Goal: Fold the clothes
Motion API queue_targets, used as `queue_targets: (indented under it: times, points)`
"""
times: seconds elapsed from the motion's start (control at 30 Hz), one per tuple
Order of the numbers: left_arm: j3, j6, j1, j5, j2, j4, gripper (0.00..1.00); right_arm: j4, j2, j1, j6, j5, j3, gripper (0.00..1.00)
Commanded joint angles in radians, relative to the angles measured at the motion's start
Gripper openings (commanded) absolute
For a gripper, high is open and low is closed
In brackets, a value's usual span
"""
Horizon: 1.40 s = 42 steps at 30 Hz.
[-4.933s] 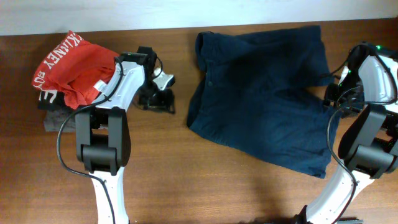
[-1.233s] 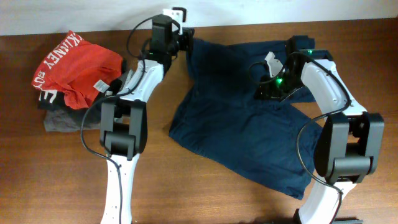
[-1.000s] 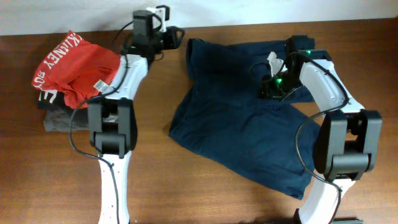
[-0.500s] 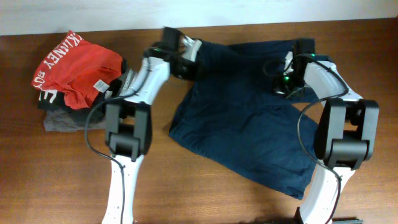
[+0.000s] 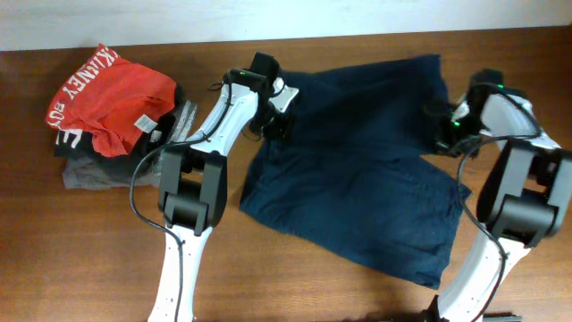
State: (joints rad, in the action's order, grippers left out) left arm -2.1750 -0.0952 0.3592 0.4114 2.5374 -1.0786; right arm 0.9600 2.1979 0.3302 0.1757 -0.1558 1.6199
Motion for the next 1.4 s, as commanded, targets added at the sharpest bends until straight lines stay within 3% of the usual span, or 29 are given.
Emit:
queue_targets:
  times: [0.0, 0.13, 0.23, 0.33, 0.5, 0.6, 0.73, 0.97, 1.1, 1.23, 1.37]
  points:
    - [0.045, -0.035, -0.028, -0.124, 0.038, -0.065, 0.01, 0.03, 0.006, 0.048, -0.104, -0.056, 0.016, 0.04]
    - [0.045, -0.042, -0.028, -0.122, 0.038, -0.053, 0.02, 0.027, -0.072, 0.044, -0.295, -0.302, 0.058, 0.04]
    - [0.045, -0.042, -0.025, -0.12, 0.038, -0.04, 0.04, -0.055, -0.121, 0.021, -0.286, -0.413, 0.084, 0.04]
    - [0.045, -0.042, -0.019, -0.12, 0.038, -0.03, 0.05, -0.214, -0.121, -0.022, -0.169, -0.408, 0.086, 0.04]
    - [0.045, -0.041, -0.005, -0.108, 0.038, -0.025, 0.06, -0.489, -0.047, -0.087, -0.008, -0.237, 0.085, 0.04]
    - [0.045, -0.042, 0.001, -0.07, 0.038, -0.025, 0.12, -0.653, 0.018, -0.108, 0.056, -0.209, 0.085, 0.04]
    - [0.045, -0.041, 0.003, -0.048, 0.038, -0.026, 0.14, -0.776, 0.117, -0.114, 0.18, -0.19, 0.086, 0.04]
    - [0.031, -0.034, 0.003, -0.022, 0.038, -0.029, 0.15, -0.805, 0.231, -0.114, 0.229, -0.085, 0.086, 0.04]
    - [0.019, -0.033, 0.003, -0.006, 0.038, -0.031, 0.16, -0.705, 0.262, -0.107, 0.23, 0.129, 0.086, 0.04]
    - [0.013, -0.03, 0.003, -0.007, 0.038, -0.037, 0.26, -0.558, 0.275, -0.072, 0.249, 0.38, 0.086, 0.04]
    - [0.013, -0.029, 0.0, -0.007, 0.038, -0.046, 0.31, -0.52, 0.275, -0.02, 0.234, 0.354, 0.094, 0.04]
